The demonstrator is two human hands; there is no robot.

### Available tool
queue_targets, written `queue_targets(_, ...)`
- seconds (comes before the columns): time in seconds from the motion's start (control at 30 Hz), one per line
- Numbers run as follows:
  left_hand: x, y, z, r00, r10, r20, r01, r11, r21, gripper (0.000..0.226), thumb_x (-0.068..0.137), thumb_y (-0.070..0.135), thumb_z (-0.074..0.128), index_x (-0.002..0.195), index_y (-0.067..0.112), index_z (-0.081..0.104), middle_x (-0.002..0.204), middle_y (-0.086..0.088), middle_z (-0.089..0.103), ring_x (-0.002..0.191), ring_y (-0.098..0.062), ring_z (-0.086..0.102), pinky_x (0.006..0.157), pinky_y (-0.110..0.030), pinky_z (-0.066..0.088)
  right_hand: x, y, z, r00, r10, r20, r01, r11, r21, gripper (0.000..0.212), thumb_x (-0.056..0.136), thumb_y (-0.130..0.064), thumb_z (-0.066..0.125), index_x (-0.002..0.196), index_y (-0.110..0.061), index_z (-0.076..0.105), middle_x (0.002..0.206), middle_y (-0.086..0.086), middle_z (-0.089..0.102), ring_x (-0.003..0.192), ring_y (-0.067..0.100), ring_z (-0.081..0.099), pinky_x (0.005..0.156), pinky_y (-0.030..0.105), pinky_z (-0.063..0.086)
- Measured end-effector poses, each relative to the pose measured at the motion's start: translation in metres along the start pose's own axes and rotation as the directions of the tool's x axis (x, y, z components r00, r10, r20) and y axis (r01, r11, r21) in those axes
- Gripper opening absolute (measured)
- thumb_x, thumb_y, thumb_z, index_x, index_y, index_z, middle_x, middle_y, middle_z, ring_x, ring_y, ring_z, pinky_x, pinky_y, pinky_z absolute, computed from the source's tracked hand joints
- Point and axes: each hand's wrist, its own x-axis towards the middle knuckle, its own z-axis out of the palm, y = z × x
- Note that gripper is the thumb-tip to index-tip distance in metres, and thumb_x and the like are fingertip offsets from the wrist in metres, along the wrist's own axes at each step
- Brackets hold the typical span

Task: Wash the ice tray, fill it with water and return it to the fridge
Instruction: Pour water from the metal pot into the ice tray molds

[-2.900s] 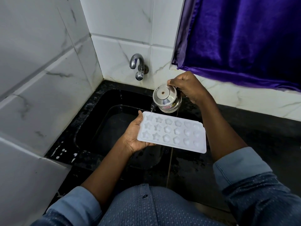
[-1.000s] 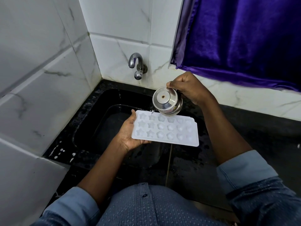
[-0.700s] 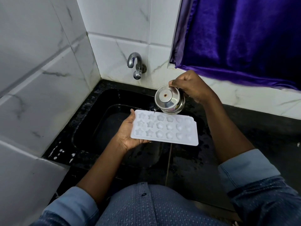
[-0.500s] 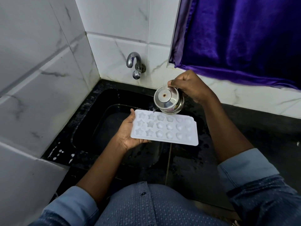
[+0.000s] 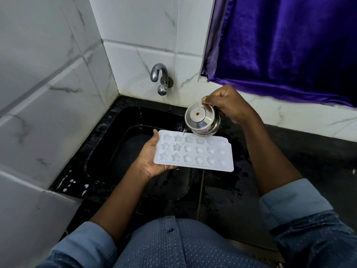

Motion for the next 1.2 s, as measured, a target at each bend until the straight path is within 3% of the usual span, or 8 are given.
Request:
queue_targets(0.1, -0.003, 0.004, 0.001, 1.000, 0.013, -0.007, -0.013, 1.000, -0.007, 0.086, 0.097, 0.079, 0.035, 0.144, 0.011, 0.060, 0.144, -0.022, 0.063, 0.125, -0.043, 0.067, 0.104, -0.064, 0.051, -0.004, -0.001, -0.003, 1.000, 0.001, -0.008, -0.001, 1.000, -0.012, 0.039, 0.086, -0.035, 0.076, 0.072, 0.003, 0.074, 0.068, 0.031, 0.060, 0.070, 0.025, 0.050, 0.073, 0.038, 0.041)
queue_targets(0.17, -0.006, 0.005, 0.003, 1.000, 0.021, 0.005, -0.021, 1.000, -0.022, 0.086, 0.097, 0.078, 0.036, 0.142, 0.010, 0.061, 0.144, -0.023, 0.063, 0.123, -0.044, 0.068, 0.096, -0.064, 0.057, -0.008, -0.002, -0.006, 1.000, 0.016, -0.017, -0.017, 1.000, -0.023, 0.033, 0.091, -0.025, 0.075, 0.062, -0.008, 0.074, 0.059, 0.013, 0.052, 0.063, 0.020, 0.043, 0.067, 0.034, 0.037)
queue_targets(0.3, -0.009, 0.007, 0.004, 1.000, 0.028, 0.007, -0.028, 0.999, -0.039, 0.084, 0.097, 0.077, 0.038, 0.141, 0.010, 0.062, 0.142, -0.023, 0.064, 0.121, -0.044, 0.069, 0.090, -0.065, 0.059, -0.013, 0.000, -0.012, 0.999, 0.035, -0.018, -0.036, 0.999, -0.031, 0.053, 0.096, -0.018, 0.072, 0.044, -0.022, 0.061, 0.048, -0.010, 0.041, 0.049, 0.007, 0.034, 0.055, 0.025, 0.032)
queue_targets(0.5, -0.011, 0.005, 0.007, 1.000, 0.026, -0.011, -0.026, 0.999, -0.019, 0.083, 0.098, 0.076, 0.036, 0.140, 0.009, 0.062, 0.139, -0.024, 0.066, 0.116, -0.044, 0.071, 0.083, -0.062, 0.062, -0.018, 0.000, -0.018, 0.998, 0.054, -0.040, -0.056, 0.997, -0.043, 0.044, 0.095, -0.021, 0.074, 0.051, -0.018, 0.067, 0.054, 0.001, 0.045, 0.053, 0.011, 0.037, 0.054, 0.026, 0.033)
queue_targets(0.63, -0.012, 0.003, 0.010, 1.000, 0.013, -0.024, -0.013, 1.000, -0.011, 0.083, 0.099, 0.076, 0.035, 0.137, 0.008, 0.064, 0.136, -0.024, 0.068, 0.113, -0.044, 0.073, 0.082, -0.062, 0.062, -0.019, -0.001, -0.018, 0.997, 0.058, -0.043, -0.060, 0.997, -0.051, 0.043, 0.095, -0.019, 0.074, 0.053, -0.016, 0.066, 0.050, -0.004, 0.045, 0.049, 0.008, 0.037, 0.052, 0.022, 0.034)
queue_targets(1.0, -0.013, 0.001, 0.015, 1.000, -0.002, -0.026, 0.001, 1.000, -0.021, 0.083, 0.099, 0.076, 0.035, 0.137, 0.008, 0.064, 0.137, -0.025, 0.067, 0.115, -0.045, 0.072, 0.083, -0.063, 0.062, -0.017, 0.000, -0.014, 0.998, 0.047, -0.036, -0.049, 0.998, -0.047, 0.036, 0.092, -0.025, 0.075, 0.058, -0.015, 0.073, 0.058, 0.006, 0.051, 0.059, 0.018, 0.043, 0.064, 0.032, 0.036)
queue_targets(1.2, -0.012, 0.002, 0.015, 0.999, 0.002, -0.039, -0.003, 1.000, -0.012, 0.084, 0.099, 0.077, 0.036, 0.141, 0.009, 0.061, 0.139, -0.025, 0.066, 0.118, -0.045, 0.070, 0.085, -0.064, 0.061, -0.018, -0.003, -0.014, 0.997, 0.054, -0.047, -0.056, 0.998, -0.038, 0.040, 0.094, -0.020, 0.074, 0.054, -0.020, 0.073, 0.052, -0.002, 0.051, 0.054, 0.011, 0.041, 0.058, 0.027, 0.035)
